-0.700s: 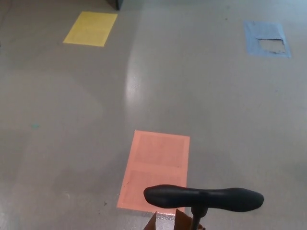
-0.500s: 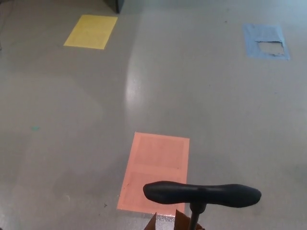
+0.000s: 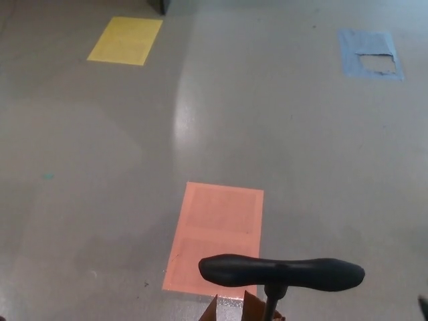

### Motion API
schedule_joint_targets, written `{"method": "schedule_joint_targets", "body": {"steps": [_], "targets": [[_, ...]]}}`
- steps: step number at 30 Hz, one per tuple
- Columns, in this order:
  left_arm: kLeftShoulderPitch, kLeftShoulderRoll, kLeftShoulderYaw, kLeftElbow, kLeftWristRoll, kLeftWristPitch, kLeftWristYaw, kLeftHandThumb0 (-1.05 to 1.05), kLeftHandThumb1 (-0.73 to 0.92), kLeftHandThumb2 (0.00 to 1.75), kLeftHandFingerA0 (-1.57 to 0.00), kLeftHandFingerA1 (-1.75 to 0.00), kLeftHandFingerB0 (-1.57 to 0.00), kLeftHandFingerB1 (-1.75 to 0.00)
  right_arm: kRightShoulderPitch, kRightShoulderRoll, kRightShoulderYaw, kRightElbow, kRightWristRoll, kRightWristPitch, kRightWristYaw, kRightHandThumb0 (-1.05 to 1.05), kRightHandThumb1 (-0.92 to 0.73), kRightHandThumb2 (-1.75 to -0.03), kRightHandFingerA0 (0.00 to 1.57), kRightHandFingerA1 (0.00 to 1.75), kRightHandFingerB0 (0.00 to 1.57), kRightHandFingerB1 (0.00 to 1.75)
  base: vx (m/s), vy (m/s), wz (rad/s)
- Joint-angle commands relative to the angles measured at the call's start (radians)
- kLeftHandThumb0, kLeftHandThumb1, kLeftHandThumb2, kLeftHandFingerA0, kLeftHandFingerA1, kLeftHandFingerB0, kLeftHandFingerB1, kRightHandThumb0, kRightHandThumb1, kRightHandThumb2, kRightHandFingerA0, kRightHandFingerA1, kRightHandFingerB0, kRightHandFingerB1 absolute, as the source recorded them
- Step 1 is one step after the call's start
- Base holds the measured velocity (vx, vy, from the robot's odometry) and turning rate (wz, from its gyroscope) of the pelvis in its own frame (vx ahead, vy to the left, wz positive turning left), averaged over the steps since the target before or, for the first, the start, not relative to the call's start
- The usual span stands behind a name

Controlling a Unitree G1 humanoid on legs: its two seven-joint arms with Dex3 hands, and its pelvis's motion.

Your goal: An air pump is kept on top of a storage box on the floor and the robot uses its right hand to press down on the handle of the pump to compress it

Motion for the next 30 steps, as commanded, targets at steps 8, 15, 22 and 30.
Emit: {"method": "schedule_joint_targets", "body": {"steps": [8,15,22,30], "targets": [[-0.014,0.025,0.005,0.011,0.007,-0.023,-0.011,-0.6,0.73,0.62,-0.28,-0.32,-0.26,-0.29,0.16,-0.02,-0.332,-1.003,0.227,-0.103,-0.105,-0.72,-0.92,-0.69,0.24,0.37,0.25,0.29,0.0,0.0,0.0],[-0.016,0.027,0.002,0.01,0.01,-0.017,-0.016,-0.61,0.72,0.62,-0.28,-0.31,-0.26,-0.29,0.134,-0.088,-0.418,-1.356,0.265,0.061,-0.046,-0.76,-0.92,-0.69,0.26,0.33,0.26,0.29,0.0,0.0,0.0],[-0.019,0.027,-0.006,0.013,0.019,-0.017,-0.005,-0.61,0.72,0.62,-0.27,-0.31,-0.26,-0.29,0.097,-0.252,-0.48,-1.648,0.302,0.346,0.105,-0.36,-0.52,-1.11,0.0,0.5,0.0,0.48,0.0,0.0,0.0],[-0.028,0.03,0.0,0.015,0.013,-0.007,-0.012,-0.59,0.72,0.61,-0.29,-0.31,-0.26,-0.29,-0.024,-0.424,-0.507,-1.696,0.311,0.439,0.209,-0.87,-0.79,-0.86,0.1,0.31,0.1,0.27,0.0,0.0,0.0]]}}
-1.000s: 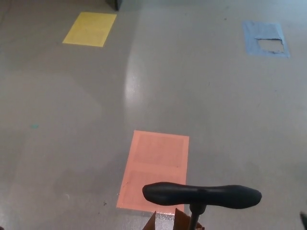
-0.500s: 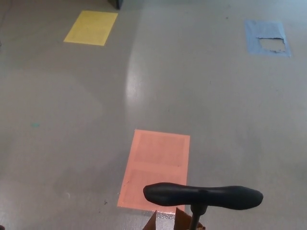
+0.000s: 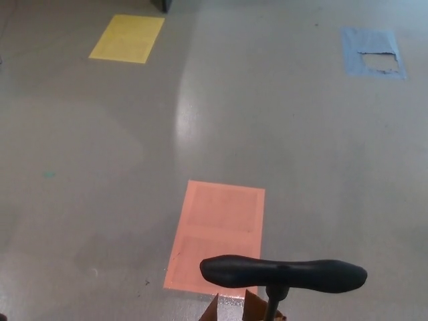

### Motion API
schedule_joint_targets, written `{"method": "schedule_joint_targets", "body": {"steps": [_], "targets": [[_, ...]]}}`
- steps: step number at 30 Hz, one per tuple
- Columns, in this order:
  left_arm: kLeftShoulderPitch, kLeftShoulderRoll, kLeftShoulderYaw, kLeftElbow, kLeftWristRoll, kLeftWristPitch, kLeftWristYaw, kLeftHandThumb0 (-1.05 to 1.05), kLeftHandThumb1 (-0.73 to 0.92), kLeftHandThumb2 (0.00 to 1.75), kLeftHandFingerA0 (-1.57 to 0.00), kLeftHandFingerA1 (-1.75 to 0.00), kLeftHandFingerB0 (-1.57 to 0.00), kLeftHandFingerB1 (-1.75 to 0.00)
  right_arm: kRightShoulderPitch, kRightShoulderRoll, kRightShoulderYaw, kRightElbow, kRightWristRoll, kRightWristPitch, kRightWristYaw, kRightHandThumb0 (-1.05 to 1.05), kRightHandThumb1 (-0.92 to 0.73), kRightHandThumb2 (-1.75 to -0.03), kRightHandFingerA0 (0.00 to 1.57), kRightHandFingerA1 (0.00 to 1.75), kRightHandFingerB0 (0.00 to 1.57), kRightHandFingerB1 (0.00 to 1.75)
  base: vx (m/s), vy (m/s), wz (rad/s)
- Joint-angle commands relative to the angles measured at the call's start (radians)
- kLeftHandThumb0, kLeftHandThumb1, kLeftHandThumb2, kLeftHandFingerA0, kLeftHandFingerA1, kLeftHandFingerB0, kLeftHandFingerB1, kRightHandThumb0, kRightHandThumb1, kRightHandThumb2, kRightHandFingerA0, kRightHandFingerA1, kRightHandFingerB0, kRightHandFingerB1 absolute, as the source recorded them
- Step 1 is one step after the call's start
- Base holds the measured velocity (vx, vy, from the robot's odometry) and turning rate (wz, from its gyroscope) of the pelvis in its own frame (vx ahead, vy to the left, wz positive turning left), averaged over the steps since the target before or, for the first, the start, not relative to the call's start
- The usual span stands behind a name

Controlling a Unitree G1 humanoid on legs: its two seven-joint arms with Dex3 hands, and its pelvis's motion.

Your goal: An air pump is kept on top of a storage box on the floor and the robot uses its right hand to press down on the handle of the pump to compress it

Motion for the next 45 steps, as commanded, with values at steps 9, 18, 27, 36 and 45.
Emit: {"method": "schedule_joint_targets", "body": {"steps": [9,18,27,36,45], "targets": [[-0.02,0.038,-0.007,0.015,0.022,-0.014,-0.01,-0.6,0.73,0.62,-0.28,-0.31,-0.26,-0.29,-0.273,-0.61,-0.199,-0.785,0.381,0.495,0.324,-0.89,-0.79,-1.13,0.1,0.23,0.09,0.23,0.0,0.0,0.0],[-0.012,0.043,-0.002,0.014,0.015,-0.03,-0.022,-0.6,0.73,0.62,-0.27,-0.32,-0.25,-0.29,-0.421,-0.701,-0.056,-0.874,0.49,0.561,0.374,-0.74,-0.72,-1.11,0.02,0.32,0.01,0.26,0.0,0.0,0.0],[-0.004,0.04,-0.002,0.017,0.016,-0.033,-0.015,-0.61,0.72,0.61,-0.29,-0.33,-0.26,-0.29,-0.425,-0.693,0.078,-1.042,0.497,0.615,0.372,-0.9,-0.77,-0.89,0.11,0.28,0.08,0.22,0.0,0.0,0.0],[-0.013,0.038,-0.001,0.018,0.014,-0.024,-0.018,-0.6,0.72,0.62,-0.25,-0.32,-0.25,-0.29,-0.336,-0.649,0.228,-1.151,0.385,0.567,0.398,-0.84,-0.77,-1.11,0.04,0.3,0.12,0.27,0.0,0.0,0.0],[-0.008,0.036,-0.002,0.016,0.016,-0.027,-0.018,-0.6,0.73,0.61,-0.28,-0.32,-0.25,-0.29,-0.257,-0.633,0.399,-1.197,0.249,0.616,0.425,-0.85,-0.78,-0.91,0.1,0.29,0.07,0.23,0.0,0.0,0.0]]}}
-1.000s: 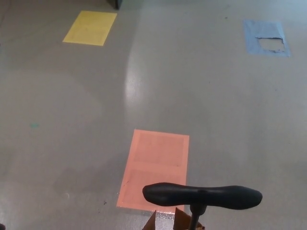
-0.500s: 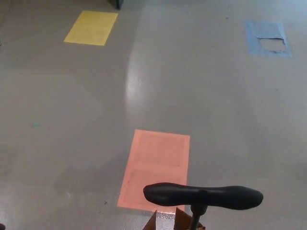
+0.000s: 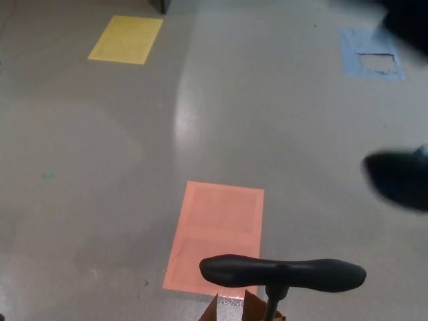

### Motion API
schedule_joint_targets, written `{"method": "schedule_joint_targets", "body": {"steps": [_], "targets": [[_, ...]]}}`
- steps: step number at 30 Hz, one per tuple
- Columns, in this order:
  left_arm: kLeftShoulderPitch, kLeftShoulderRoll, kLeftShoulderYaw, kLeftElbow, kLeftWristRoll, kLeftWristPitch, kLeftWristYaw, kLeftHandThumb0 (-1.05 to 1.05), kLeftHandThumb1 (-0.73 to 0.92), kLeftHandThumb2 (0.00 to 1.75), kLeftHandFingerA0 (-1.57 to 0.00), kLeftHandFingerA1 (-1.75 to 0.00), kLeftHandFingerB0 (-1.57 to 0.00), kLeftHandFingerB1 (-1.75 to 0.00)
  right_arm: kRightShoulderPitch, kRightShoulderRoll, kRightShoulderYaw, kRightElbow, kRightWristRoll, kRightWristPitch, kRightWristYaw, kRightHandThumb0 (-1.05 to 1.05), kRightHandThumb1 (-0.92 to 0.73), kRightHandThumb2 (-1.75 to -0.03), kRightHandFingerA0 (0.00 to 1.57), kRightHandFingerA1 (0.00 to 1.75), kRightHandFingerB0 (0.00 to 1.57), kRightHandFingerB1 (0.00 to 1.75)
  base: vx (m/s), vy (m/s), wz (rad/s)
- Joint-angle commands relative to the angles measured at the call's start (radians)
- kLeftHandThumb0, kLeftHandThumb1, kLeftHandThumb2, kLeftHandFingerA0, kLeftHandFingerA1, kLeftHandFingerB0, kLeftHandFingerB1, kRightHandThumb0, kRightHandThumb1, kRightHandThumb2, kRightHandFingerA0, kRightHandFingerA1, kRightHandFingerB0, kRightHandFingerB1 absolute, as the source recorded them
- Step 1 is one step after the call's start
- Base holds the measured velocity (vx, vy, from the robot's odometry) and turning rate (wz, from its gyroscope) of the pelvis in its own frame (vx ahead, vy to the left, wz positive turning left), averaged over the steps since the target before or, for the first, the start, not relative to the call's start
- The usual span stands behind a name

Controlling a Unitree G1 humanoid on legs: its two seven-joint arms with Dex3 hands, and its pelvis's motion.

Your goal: An air pump is kept on top of a storage box on the floor and the robot uses its right hand to press down on the handle of the pump to compress it

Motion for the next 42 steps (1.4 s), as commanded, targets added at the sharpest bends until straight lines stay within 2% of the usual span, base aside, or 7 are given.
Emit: {"method": "schedule_joint_targets", "body": {"steps": [1,2,5,6,17,23,42], "targets": [[0.0,0.026,-0.001,0.009,0.013,-0.025,-0.009,-0.6,0.73,0.62,-0.27,-0.31,-0.25,-0.29,0.059,-0.015,0.092,-0.032,-0.058,0.097,0.082,-0.79,-0.92,-0.72,0.1,0.27,0.1,0.23,0.0,0.0,0.0],[0.001,0.025,0.001,0.01,0.012,-0.026,-0.01,-0.6,0.73,0.61,-0.27,-0.32,-0.25,-0.29,0.084,-0.008,0.129,-0.028,-0.078,0.094,0.088,-0.85,-0.79,-0.89,0.09,0.29,0.06,0.22,0.0,0.0,0.0],[0.001,0.025,0.003,0.01,0.011,-0.026,-0.011,-0.61,0.72,0.61,-0.28,-0.32,-0.26,-0.29,0.12,0.006,0.191,-0.015,-0.119,0.087,0.097,-0.85,-0.79,-0.88,0.09,0.29,0.07,0.23,0.0,0.0,0.0],[0.002,0.024,0.002,0.01,0.012,-0.027,-0.01,-0.6,0.73,0.61,-0.28,-0.32,-0.25,-0.29,0.144,0.015,0.236,0.001,-0.161,0.069,0.096,-0.86,-0.81,-1.12,0.09,0.27,0.1,0.26,0.0,0.0,0.0],[-0.003,0.025,0.0,0.011,0.016,-0.028,-0.008,-0.6,0.73,0.62,-0.26,-0.31,-0.25,-0.29,0.189,0.122,0.496,0.186,-0.361,0.047,0.094,-0.83,-0.77,-1.11,0.0,0.29,0.16,0.27,0.0,0.0,0.0],[-0.001,0.022,0.007,0.01,0.009,-0.026,-0.007,-0.59,0.73,0.62,-0.27,-0.31,-0.25,-0.29,0.183,0.194,0.604,0.357,-0.424,0.076,0.104,-0.85,-0.78,-1.13,0.0,0.27,0.08,0.23,0.0,0.0,0.0],[-0.031,0.025,0.025,0.011,0.004,-0.019,-0.014,-0.61,0.71,0.61,-0.3,-0.33,-0.26,-0.29,0.244,0.567,0.858,0.93,-0.608,-0.01,0.008,-0.89,-0.78,-1.12,0.05,0.27,0.1,0.23,0.0,0.0,0.0]]}}
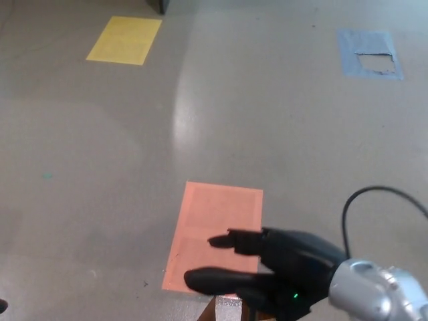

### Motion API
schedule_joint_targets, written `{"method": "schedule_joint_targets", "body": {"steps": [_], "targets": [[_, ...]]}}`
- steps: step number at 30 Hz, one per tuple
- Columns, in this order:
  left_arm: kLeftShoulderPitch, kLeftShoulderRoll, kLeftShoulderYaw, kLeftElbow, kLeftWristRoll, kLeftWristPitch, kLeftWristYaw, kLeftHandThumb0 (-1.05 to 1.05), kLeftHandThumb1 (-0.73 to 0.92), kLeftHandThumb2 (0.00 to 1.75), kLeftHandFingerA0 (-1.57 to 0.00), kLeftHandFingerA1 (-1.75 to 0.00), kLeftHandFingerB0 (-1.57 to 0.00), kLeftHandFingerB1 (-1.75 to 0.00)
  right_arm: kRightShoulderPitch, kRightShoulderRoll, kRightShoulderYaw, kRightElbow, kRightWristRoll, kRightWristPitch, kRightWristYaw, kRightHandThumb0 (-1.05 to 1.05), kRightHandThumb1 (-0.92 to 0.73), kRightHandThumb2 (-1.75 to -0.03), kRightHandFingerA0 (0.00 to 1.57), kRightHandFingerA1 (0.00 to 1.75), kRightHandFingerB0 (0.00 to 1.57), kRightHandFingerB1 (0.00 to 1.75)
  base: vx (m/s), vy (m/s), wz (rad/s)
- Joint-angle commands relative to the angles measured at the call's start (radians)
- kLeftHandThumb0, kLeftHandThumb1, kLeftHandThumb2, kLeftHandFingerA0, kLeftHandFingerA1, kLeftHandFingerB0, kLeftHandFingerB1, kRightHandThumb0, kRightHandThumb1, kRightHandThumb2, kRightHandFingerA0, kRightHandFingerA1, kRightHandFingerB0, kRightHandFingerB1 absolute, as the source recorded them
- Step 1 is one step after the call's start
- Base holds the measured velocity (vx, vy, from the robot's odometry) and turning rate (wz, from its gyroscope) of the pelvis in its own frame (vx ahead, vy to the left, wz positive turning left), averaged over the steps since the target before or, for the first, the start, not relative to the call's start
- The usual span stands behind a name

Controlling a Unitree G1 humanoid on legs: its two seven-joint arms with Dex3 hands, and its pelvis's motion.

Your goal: An air pump is kept on top of a storage box on the floor and the robot uses its right hand to press down on the handle of the pump to compress it

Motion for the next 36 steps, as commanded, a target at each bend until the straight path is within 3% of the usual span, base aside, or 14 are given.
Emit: {"method": "schedule_joint_targets", "body": {"steps": [1,10,16,27,28,30,31,33,34,36], "targets": [[0.002,0.024,0.006,0.009,0.004,-0.006,-0.008,-0.61,0.71,0.61,-0.3,-0.33,-0.26,-0.29,0.063,0.086,0.068,0.175,-0.106,-0.038,-0.053,-0.89,-0.78,-1.12,0.05,0.27,0.1,0.23,0.0,0.0,0.0],[0.006,0.027,0.004,0.01,0.008,-0.017,-0.01,-0.61,0.72,0.62,-0.28,-0.32,-0.26,-0.29,0.065,0.202,0.085,0.522,-0.149,-0.102,-0.114,-0.87,-0.76,-1.11,0.06,0.23,0.07,0.23,0.0,0.0,0.0],[0.001,0.031,0.006,0.008,0.006,-0.018,-0.004,-0.61,0.72,0.62,-0.27,-0.32,-0.26,-0.29,-0.006,0.298,0.083,0.842,-0.165,-0.164,-0.174,-0.88,-0.76,-1.11,0.08,0.26,0.08,0.23,0.0,0.0,0.0],[0.018,0.02,0.029,0.004,-0.02,-0.018,-0.014,-0.6,0.72,0.61,-0.29,-0.33,-0.26,-0.29,-0.121,0.417,0.032,1.19,-0.147,-0.216,-0.221,-0.89,-0.75,-1.1,0.04,0.25,0.12,0.26,0.0,0.0,0.0],[0.016,0.018,0.028,0.004,-0.019,-0.019,-0.013,-0.6,0.72,0.61,-0.28,-0.33,-0.26,-0.29,-0.13,0.424,0.028,1.214,-0.147,-0.219,-0.231,-0.79,-0.88,-0.68,0.1,0.25,0.1,0.23,0.0,0.0,0.0],[0.018,0.016,0.024,0.002,-0.014,-0.026,-0.012,-0.6,0.72,0.62,-0.28,-0.33,-0.26,-0.29,-0.149,0.448,0.019,1.289,-0.149,-0.226,-0.27,-0.79,-0.88,-0.68,0.12,0.26,0.11,0.23,0.0,0.0,0.0],[0.016,0.015,0.019,0.001,-0.008,-0.031,-0.004,-0.6,0.72,0.61,-0.29,-0.33,-0.27,-0.3,-0.156,0.457,0.013,1.326,-0.151,-0.239,-0.308,-0.81,-0.69,-1.06,0.12,0.44,0.03,0.36,0.0,0.0,0.0],[0.014,0.015,0.018,0.002,-0.008,-0.03,-0.003,-0.6,0.72,0.61,-0.28,-0.33,-0.26,-0.29,-0.165,0.47,0.008,1.366,-0.155,-0.247,-0.342,-0.86,-0.71,-1.06,0.15,0.44,0.02,0.36,0.0,0.0,0.0],[0.023,0.017,0.019,0.0,-0.009,-0.033,-0.004,-0.6,0.73,0.62,-0.28,-0.33,-0.27,-0.29,-0.165,0.483,0.009,1.389,-0.158,-0.244,-0.358,-0.78,-0.86,-0.67,0.16,0.28,0.13,0.27,0.0,0.0,0.0],[0.037,0.021,0.02,-0.002,-0.01,-0.039,-0.005,-0.6,0.73,0.62,-0.28,-0.33,-0.27,-0.29,-0.163,0.499,0.009,1.413,-0.163,-0.24,-0.372,-0.78,-0.86,-0.67,0.16,0.28,0.13,0.27,0.0,0.0,0.0]]}}
